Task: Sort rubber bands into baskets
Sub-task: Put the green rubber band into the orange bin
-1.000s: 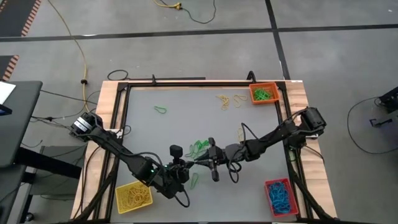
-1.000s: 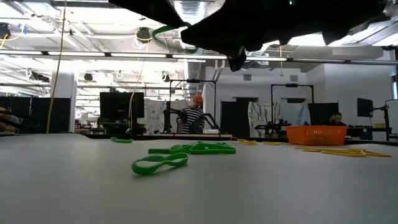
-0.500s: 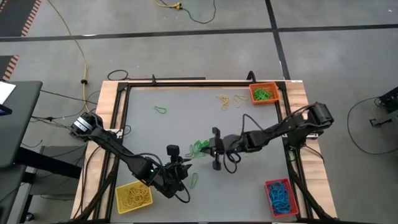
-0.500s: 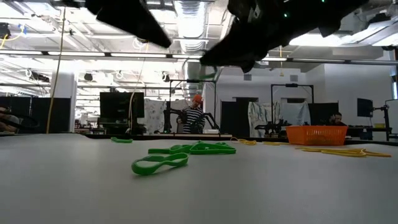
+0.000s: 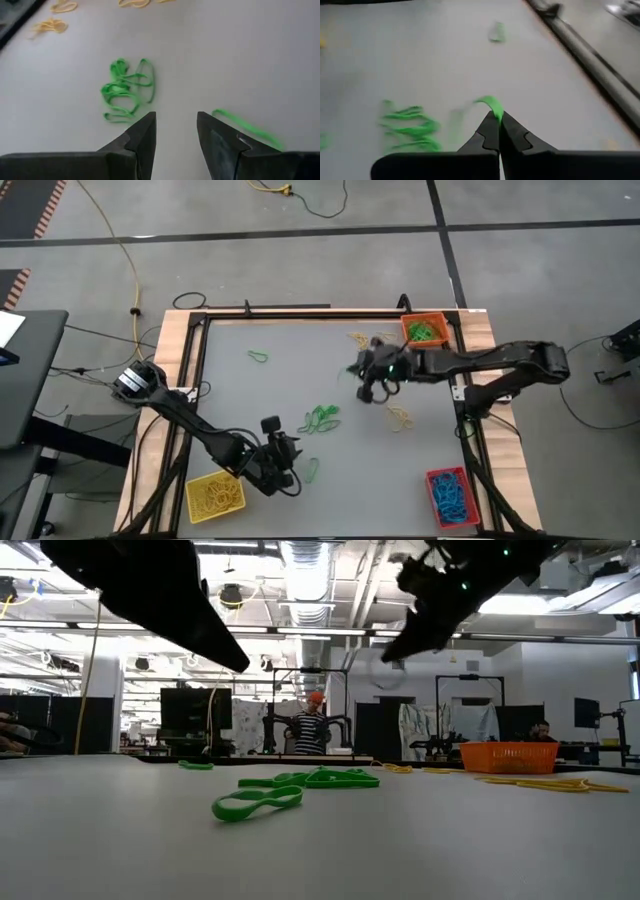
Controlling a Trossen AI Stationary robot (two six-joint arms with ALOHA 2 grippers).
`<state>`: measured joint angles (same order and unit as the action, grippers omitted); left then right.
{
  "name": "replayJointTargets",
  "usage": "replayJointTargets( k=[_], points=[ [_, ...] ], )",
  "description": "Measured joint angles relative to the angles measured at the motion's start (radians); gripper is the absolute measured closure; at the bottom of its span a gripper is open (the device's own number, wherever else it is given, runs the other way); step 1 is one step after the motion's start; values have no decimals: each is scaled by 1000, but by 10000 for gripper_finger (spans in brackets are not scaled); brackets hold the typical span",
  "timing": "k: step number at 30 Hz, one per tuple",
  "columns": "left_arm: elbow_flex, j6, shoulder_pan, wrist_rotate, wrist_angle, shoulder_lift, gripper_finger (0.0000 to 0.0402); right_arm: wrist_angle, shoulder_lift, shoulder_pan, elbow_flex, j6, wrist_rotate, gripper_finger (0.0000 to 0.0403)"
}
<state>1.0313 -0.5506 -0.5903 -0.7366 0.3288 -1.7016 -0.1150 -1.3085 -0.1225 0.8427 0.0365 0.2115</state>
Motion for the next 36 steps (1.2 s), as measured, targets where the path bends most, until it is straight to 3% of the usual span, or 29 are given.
replayJointTargets(
  k=[7, 23, 36],
  points=[
    [-80, -67, -19, 25, -184, -1, 268, -193, 77, -216, 0, -56, 0, 379],
    [-89, -173, -48, 17, -242, -2, 269, -308, 93, -707, -1, -128, 0, 379],
    [-89, -180, -50, 15, -254, -2, 269, -329, 93, -917, -1, -139, 0, 376]
  ],
)
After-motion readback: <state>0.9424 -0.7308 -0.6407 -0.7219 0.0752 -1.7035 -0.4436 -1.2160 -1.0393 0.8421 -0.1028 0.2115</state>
